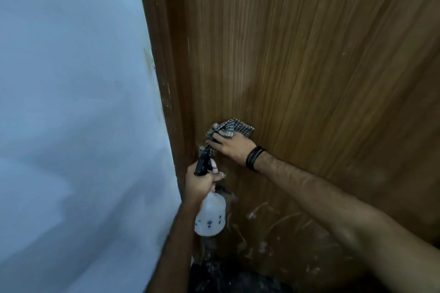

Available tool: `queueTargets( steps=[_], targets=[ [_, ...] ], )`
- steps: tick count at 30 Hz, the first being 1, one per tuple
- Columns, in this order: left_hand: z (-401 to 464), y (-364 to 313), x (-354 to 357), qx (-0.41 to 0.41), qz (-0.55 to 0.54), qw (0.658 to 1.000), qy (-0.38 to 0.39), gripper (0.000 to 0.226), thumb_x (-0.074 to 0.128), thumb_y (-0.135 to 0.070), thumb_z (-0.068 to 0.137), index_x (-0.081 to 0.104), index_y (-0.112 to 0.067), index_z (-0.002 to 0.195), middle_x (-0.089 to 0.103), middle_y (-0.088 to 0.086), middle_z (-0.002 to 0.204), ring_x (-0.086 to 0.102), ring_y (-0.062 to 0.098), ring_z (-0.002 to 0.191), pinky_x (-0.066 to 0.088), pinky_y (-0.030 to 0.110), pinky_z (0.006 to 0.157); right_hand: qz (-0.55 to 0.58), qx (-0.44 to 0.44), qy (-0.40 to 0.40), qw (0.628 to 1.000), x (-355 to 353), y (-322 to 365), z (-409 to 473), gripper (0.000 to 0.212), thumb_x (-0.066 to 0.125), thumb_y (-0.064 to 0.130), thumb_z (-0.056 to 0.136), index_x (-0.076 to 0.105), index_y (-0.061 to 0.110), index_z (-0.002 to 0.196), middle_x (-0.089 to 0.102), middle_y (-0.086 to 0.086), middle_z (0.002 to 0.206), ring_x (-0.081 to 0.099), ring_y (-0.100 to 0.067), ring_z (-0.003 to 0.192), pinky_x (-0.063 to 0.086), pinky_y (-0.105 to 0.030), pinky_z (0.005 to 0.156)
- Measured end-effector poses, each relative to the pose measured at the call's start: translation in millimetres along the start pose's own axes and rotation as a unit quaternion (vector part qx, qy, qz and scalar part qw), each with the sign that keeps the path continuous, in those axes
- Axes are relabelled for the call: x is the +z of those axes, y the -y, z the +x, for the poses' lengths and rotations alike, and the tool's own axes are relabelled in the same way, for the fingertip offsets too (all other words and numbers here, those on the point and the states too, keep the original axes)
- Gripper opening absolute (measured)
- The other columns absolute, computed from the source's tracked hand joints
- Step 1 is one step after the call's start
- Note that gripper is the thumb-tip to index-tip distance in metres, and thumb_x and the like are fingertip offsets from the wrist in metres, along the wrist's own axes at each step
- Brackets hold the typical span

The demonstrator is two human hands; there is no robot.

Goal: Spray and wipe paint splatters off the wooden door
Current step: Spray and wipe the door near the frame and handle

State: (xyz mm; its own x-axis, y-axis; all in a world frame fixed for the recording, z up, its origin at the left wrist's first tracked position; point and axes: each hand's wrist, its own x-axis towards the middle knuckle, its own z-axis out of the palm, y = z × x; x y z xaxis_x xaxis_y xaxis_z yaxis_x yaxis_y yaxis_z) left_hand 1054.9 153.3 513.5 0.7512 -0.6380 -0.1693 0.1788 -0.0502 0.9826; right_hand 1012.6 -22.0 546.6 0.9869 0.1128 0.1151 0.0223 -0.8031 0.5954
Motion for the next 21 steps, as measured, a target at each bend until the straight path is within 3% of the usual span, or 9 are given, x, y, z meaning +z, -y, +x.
queueTargets(
  steps=[6, 8, 10, 12, 14, 16, 17, 19, 21],
  targets=[
    [-13, 38, 21, -0.038, -0.006, 0.998, 0.042, 0.031, 0.070, 0.019, 0.079, 0.061, -0.011, 0.075, 0.060, 0.001, 0.061, 0.052, 0.012, 0.043, 0.041, 0.023, 0.044, 0.145, 0.227, -0.053, 0.962, 14, -5, -97, 0.096, 0.068, 0.001, 0.074, 0.025, 0.023, 0.156, 0.045, -0.012, 0.129, 0.053, -0.031, 0.108, 0.058, -0.043, 0.058],
    [-14, 48, 28, -0.051, -0.001, 0.997, 0.061, 0.030, 0.070, 0.016, 0.080, 0.062, -0.013, 0.076, 0.059, 0.003, 0.065, 0.051, 0.016, 0.048, 0.040, 0.027, 0.048, 0.158, 0.251, -0.047, 0.954, 28, 0, -122, 0.100, 0.068, -0.005, 0.073, 0.021, 0.021, 0.157, 0.042, -0.012, 0.124, 0.048, -0.030, 0.104, 0.057, -0.041, 0.058],
    [-17, 54, 38, -0.067, 0.000, 0.994, 0.084, 0.030, 0.069, 0.015, 0.081, 0.062, -0.013, 0.076, 0.057, 0.005, 0.067, 0.047, 0.017, 0.046, 0.039, 0.030, 0.049, 0.162, 0.235, 0.005, 0.959, 45, 14, -148, 0.104, 0.073, -0.008, 0.071, 0.022, 0.021, 0.157, 0.041, -0.009, 0.121, 0.053, -0.028, 0.087, 0.052, -0.035, 0.047],
    [-19, 58, 47, -0.078, 0.004, 0.992, 0.097, 0.029, 0.067, 0.016, 0.082, 0.060, -0.012, 0.078, 0.056, 0.004, 0.067, 0.044, 0.015, 0.042, 0.038, 0.029, 0.047, 0.152, 0.189, 0.084, 0.967, 59, 35, -164, 0.089, 0.076, 0.001, 0.076, 0.037, 0.021, 0.153, 0.049, -0.008, 0.123, 0.059, -0.026, 0.073, 0.047, -0.031, 0.046],
    [-21, 61, 53, -0.091, 0.011, 0.991, 0.096, 0.027, 0.068, 0.015, 0.081, 0.061, -0.011, 0.079, 0.056, 0.002, 0.068, 0.045, 0.012, 0.043, 0.037, 0.028, 0.046, 0.159, 0.144, 0.162, 0.963, 85, 56, -177, 0.065, 0.058, 0.013, 0.096, 0.032, 0.022, 0.155, 0.043, -0.013, 0.146, 0.063, -0.032, 0.098, 0.052, -0.038, 0.070],
    [-21, 60, 56, -0.095, 0.022, 0.991, 0.094, 0.026, 0.069, 0.014, 0.081, 0.062, -0.011, 0.080, 0.057, 0.002, 0.069, 0.046, 0.012, 0.046, 0.037, 0.027, 0.046, 0.236, 0.165, 0.247, 0.925, 102, 70, -184, 0.056, 0.039, 0.018, 0.105, 0.022, 0.029, 0.157, 0.023, -0.010, 0.160, 0.057, -0.034, 0.117, 0.048, -0.042, 0.086],
    [-22, 59, 58, -0.096, 0.029, 0.991, 0.094, 0.026, 0.069, 0.014, 0.081, 0.062, -0.011, 0.080, 0.057, 0.002, 0.069, 0.047, 0.012, 0.047, 0.038, 0.027, 0.047, 0.286, 0.200, 0.226, 0.909, 108, 74, -183, 0.054, 0.041, 0.019, 0.104, 0.027, 0.031, 0.155, 0.027, -0.010, 0.157, 0.057, -0.034, 0.117, 0.048, -0.040, 0.086],
    [-23, 51, 62, -0.095, 0.040, 0.990, 0.098, 0.027, 0.068, 0.015, 0.080, 0.063, -0.011, 0.081, 0.058, 0.004, 0.071, 0.050, 0.015, 0.053, 0.039, 0.028, 0.049, 0.392, 0.273, 0.144, 0.867, 112, 78, -177, 0.047, 0.050, 0.015, 0.101, 0.045, 0.025, 0.146, 0.046, -0.010, 0.127, 0.056, -0.030, 0.106, 0.042, -0.031, 0.079],
    [-24, 41, 68, -0.078, 0.055, 0.991, 0.097, 0.027, 0.068, 0.016, 0.078, 0.064, -0.011, 0.080, 0.060, 0.007, 0.070, 0.054, 0.019, 0.056, 0.041, 0.029, 0.051, 0.473, 0.308, 0.064, 0.823, 98, 74, -162, 0.042, 0.054, 0.009, 0.099, 0.054, 0.016, 0.140, 0.046, -0.007, 0.106, 0.048, -0.021, 0.097, 0.033, -0.026, 0.078]
  ],
)
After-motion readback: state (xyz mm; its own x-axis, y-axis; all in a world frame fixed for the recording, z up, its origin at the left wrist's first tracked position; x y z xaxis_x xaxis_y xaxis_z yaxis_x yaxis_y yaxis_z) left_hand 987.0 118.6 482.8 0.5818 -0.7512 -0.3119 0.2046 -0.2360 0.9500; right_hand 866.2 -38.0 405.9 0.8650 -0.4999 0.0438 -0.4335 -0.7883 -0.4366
